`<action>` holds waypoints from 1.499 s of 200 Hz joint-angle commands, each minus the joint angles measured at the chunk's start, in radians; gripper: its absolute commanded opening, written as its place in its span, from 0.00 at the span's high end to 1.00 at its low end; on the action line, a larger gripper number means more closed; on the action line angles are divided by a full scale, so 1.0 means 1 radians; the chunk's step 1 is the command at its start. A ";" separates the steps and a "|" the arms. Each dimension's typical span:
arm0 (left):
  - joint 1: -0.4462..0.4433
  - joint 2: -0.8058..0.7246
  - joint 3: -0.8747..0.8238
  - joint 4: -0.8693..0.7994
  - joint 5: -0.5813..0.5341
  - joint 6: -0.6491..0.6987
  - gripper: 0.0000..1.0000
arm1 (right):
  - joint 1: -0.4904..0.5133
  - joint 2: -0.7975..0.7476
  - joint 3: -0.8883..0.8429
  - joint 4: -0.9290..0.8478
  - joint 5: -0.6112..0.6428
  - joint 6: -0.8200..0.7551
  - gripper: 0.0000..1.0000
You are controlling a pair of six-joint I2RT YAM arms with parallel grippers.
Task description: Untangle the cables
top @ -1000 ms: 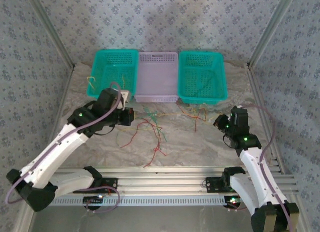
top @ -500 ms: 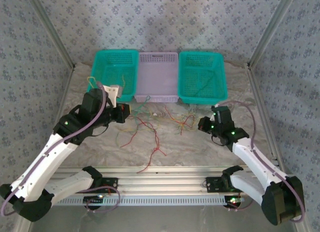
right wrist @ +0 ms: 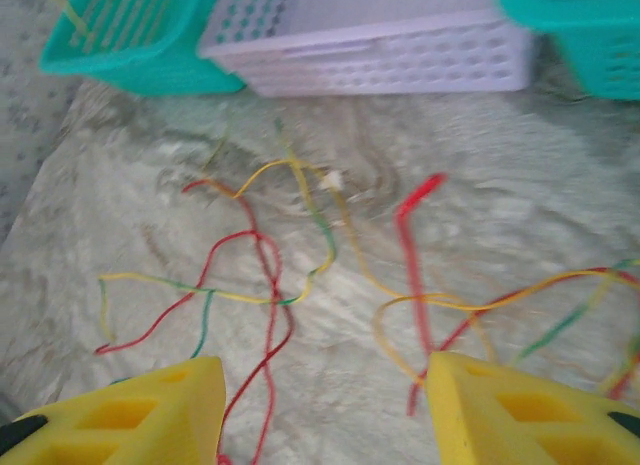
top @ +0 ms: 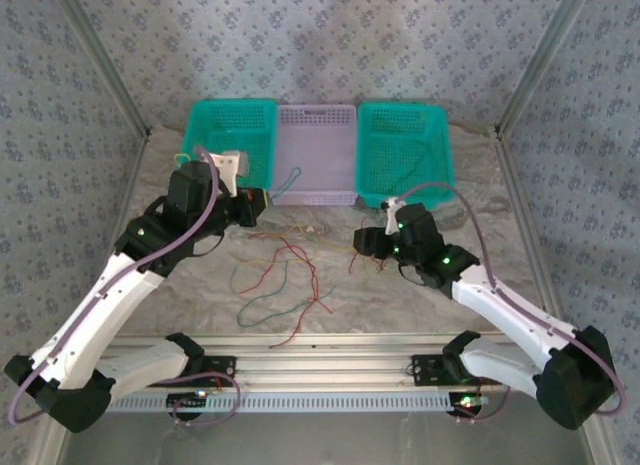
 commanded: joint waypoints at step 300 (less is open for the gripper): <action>-0.116 1.604 1.554 -0.036 0.343 -0.064 0.87 | -0.037 -0.733 0.046 -0.536 0.459 -0.055 0.36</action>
